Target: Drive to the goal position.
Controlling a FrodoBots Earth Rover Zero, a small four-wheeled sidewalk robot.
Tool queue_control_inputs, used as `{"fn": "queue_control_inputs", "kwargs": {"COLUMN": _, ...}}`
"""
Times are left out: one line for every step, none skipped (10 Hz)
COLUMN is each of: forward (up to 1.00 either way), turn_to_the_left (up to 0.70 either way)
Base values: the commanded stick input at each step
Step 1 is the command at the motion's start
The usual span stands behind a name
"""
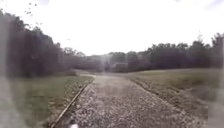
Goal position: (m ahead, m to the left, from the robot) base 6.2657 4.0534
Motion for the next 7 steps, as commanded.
{"fn": "queue_control_inputs", "kwargs": {"forward": 0.85, "turn_to_the_left": 0.00}}
{"fn": "queue_control_inputs", "kwargs": {"forward": 0.85, "turn_to_the_left": 0.00}}
{"fn": "queue_control_inputs", "kwargs": {"forward": 0.85, "turn_to_the_left": 0.00}}
{"fn": "queue_control_inputs", "kwargs": {"forward": 0.85, "turn_to_the_left": 0.00}}
{"fn": "queue_control_inputs", "kwargs": {"forward": 0.85, "turn_to_the_left": 0.00}}
{"fn": "queue_control_inputs", "kwargs": {"forward": 0.85, "turn_to_the_left": 0.00}}
{"fn": "queue_control_inputs", "kwargs": {"forward": 0.85, "turn_to_the_left": 0.00}}
